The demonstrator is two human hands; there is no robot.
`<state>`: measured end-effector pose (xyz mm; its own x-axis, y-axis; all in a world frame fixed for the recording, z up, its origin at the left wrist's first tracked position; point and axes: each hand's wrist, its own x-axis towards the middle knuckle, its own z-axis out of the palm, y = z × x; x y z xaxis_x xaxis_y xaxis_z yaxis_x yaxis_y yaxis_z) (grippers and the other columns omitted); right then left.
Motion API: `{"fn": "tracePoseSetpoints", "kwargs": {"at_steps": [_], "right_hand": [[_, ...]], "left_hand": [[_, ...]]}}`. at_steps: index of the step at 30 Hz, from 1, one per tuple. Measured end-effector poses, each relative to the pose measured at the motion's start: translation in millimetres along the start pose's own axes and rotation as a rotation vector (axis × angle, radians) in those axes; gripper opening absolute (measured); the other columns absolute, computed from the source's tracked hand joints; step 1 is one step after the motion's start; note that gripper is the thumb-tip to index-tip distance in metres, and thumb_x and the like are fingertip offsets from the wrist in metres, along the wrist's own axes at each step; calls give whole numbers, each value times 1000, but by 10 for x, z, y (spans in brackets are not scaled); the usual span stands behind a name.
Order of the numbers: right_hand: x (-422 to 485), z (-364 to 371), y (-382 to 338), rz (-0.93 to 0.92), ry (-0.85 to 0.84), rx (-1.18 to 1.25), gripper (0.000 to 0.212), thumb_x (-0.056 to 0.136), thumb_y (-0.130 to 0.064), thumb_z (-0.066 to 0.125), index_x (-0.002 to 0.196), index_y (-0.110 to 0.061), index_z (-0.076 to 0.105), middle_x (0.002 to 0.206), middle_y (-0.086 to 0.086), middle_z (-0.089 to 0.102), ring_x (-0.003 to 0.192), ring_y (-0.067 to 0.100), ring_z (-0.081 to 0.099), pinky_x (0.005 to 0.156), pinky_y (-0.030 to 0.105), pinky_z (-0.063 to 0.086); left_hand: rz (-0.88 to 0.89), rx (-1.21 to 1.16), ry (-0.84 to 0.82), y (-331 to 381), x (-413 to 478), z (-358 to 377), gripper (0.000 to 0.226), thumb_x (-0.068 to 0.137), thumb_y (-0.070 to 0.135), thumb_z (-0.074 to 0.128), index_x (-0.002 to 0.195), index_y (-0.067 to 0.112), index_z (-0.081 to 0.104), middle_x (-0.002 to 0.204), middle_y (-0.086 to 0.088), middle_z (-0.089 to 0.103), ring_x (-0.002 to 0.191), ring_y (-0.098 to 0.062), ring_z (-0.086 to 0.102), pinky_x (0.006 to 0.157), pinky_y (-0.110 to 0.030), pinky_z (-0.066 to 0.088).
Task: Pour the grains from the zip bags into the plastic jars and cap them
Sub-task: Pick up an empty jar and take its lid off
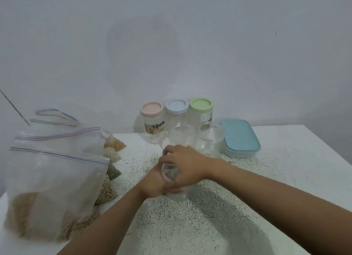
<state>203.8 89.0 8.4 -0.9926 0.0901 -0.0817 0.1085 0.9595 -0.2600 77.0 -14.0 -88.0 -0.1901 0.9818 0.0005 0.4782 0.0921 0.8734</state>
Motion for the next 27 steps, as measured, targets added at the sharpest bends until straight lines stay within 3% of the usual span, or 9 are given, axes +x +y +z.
{"fn": "tracePoseSetpoints", "kwargs": {"at_steps": [3, 7, 9, 11, 13, 16, 19, 24, 27], "right_hand": [[1, -60, 28, 9, 52, 321, 39, 83, -53, 65, 112, -28, 72, 129, -7, 62, 126, 15, 51, 109, 45, 42], [-76, 136, 17, 281, 114, -207, 79, 84, -85, 31, 145, -35, 41, 143, 9, 44, 131, 31, 42, 105, 54, 40], [-65, 154, 20, 280, 72, -126, 73, 85, -81, 44, 143, -38, 41, 140, 7, 43, 129, 33, 43, 106, 53, 41], [-27, 55, 25, 118, 9, 81, 64, 77, -70, 63, 133, -39, 55, 139, -1, 48, 132, 25, 40, 110, 52, 37], [2, -4, 42, 31, -35, 239, 57, 71, -65, 63, 123, -40, 65, 145, -8, 49, 142, 17, 32, 118, 57, 26], [-23, 2, 10, 197, 45, 115, 69, 80, -77, 53, 139, -43, 51, 156, 0, 39, 146, 23, 28, 115, 59, 29], [-56, 84, -70, 403, -11, -163, 81, 81, -89, 34, 149, -45, 30, 152, 12, 33, 140, 40, 32, 107, 60, 37], [14, -79, -101, 146, -133, -56, 71, 71, -55, 77, 135, -45, 46, 129, 2, 47, 120, 26, 43, 103, 51, 43], [48, -159, 3, 81, -121, 114, 65, 61, -53, 71, 124, -44, 58, 125, 0, 52, 116, 23, 48, 102, 48, 45]], "left_hand": [[-13, -70, 43, -48, -5, -15, 84, 68, 27, 96, 138, 35, 51, 134, 5, 60, 126, -11, 60, 105, -43, 53], [-37, -120, 14, 5, -5, 6, 77, 67, 28, 96, 134, 26, 57, 127, 0, 69, 118, -18, 67, 103, -51, 53], [-16, -108, 12, 17, -8, 8, 77, 68, 22, 95, 133, 26, 56, 127, 2, 68, 118, -16, 66, 104, -45, 53], [5, -88, 1, -10, -3, -1, 81, 68, 21, 94, 134, 35, 50, 129, 7, 64, 122, -7, 62, 104, -31, 52], [17, -57, 23, 5, -18, -10, 82, 68, 25, 95, 132, 42, 46, 132, 13, 56, 121, -1, 59, 98, -21, 52], [-20, -118, -2, -26, -16, -4, 74, 71, 17, 93, 134, 25, 55, 121, 1, 68, 111, -14, 69, 85, -27, 57], [-40, -125, 19, 20, -11, 11, 66, 70, 13, 93, 127, 23, 60, 113, 4, 72, 102, -7, 71, 77, -25, 57], [-36, 13, -68, 72, -6, 1, 67, 74, 35, 91, 132, 30, 58, 119, 17, 69, 114, 3, 63, 98, -26, 54], [-70, -50, 1, 45, -33, -25, 87, 65, 43, 96, 139, 26, 53, 126, 6, 68, 117, -8, 65, 100, -38, 56]]}}
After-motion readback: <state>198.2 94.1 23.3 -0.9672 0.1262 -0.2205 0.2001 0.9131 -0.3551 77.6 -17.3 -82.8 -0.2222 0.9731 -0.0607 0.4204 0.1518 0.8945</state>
